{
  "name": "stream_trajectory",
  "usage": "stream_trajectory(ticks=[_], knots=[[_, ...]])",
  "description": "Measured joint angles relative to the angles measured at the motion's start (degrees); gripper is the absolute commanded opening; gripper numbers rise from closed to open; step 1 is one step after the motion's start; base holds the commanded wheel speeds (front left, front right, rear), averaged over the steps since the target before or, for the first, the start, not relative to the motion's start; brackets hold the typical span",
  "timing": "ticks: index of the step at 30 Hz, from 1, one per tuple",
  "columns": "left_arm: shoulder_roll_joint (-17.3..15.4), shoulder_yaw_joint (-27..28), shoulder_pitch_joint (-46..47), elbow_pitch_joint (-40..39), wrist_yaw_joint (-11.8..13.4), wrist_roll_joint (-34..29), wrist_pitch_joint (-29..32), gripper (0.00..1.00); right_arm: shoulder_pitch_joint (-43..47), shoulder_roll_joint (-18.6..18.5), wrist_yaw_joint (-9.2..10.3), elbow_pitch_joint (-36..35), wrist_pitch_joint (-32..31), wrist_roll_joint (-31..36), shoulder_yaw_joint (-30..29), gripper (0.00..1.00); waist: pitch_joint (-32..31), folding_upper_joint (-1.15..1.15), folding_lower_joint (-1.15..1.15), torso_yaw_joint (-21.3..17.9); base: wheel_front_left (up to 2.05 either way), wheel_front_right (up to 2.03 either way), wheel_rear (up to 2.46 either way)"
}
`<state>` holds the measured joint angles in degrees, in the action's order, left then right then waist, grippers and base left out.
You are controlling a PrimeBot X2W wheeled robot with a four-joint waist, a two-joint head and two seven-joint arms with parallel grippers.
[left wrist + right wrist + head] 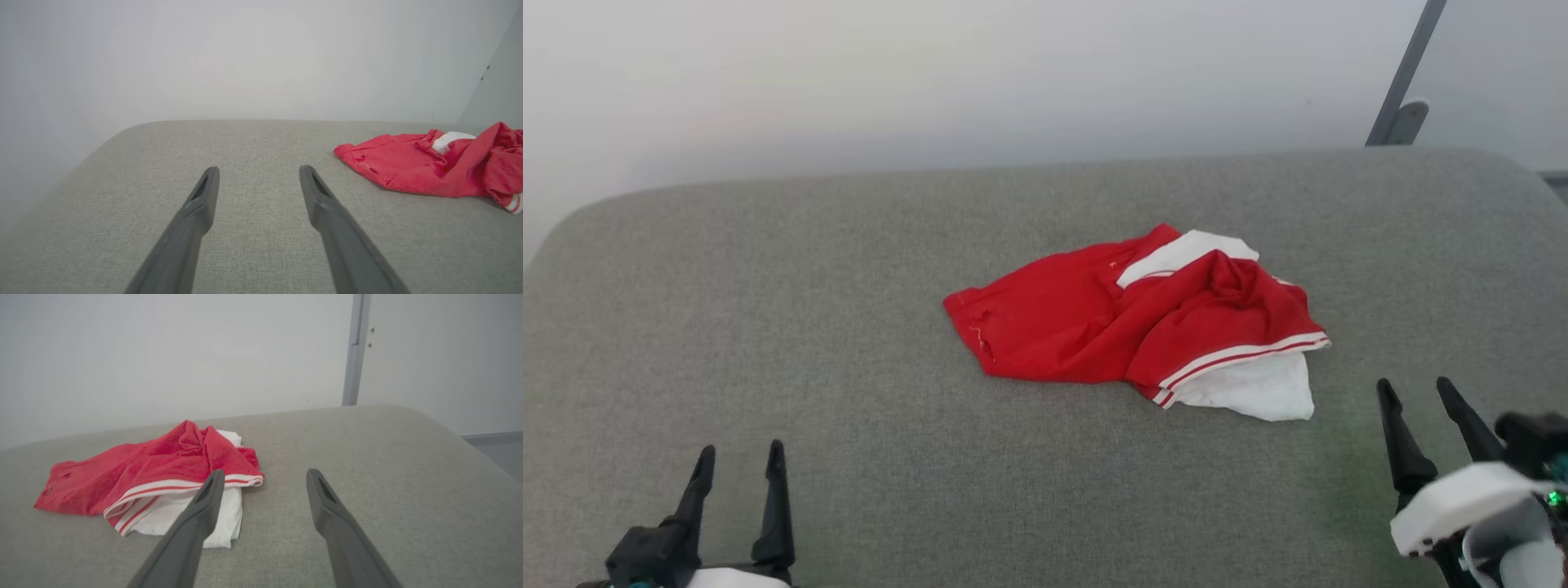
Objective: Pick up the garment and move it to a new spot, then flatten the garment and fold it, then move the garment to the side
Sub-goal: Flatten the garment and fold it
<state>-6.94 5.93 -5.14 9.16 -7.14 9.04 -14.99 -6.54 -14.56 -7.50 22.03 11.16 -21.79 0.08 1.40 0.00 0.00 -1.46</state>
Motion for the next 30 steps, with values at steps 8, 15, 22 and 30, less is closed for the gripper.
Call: stream_trajectory(ticks=[8, 15, 22, 30], knots=[[2.33, -1.12, 2.96, -0.09, -0.1, -0.11, 0.01, 1.0, -9.82, -9.67, 0.0, 2.25, -23.54, -3.13, 13.29, 1.0, 4.73, 0.0, 0.0, 1.38, 0.0, 0.0, 0.0], [3.53, -3.14, 6.41, 1.3, -0.18, -0.33, 0.01, 1.0, -17.01, -16.88, -0.01, -1.94, -41.78, -9.72, 21.32, 1.0, 8.96, 0.0, 0.0, 3.86, 0.0, 0.0, 0.0], [3.88, -5.08, 9.21, 2.61, -0.18, 1.42, 0.0, 1.0, -20.16, -20.72, -0.01, -3.08, -49.75, -12.34, 26.28, 1.0, 12.79, 0.0, 0.0, 6.96, 0.0, 0.0, 0.0], [3.9, -5.45, 9.83, 3.04, 0.57, 3.14, 0.01, 1.0, -20.21, -22.79, -0.18, -3.53, -49.01, -14.23, 27.59, 0.0, 14.26, 0.0, 0.0, 7.94, 0.0, 0.0, 0.0]])
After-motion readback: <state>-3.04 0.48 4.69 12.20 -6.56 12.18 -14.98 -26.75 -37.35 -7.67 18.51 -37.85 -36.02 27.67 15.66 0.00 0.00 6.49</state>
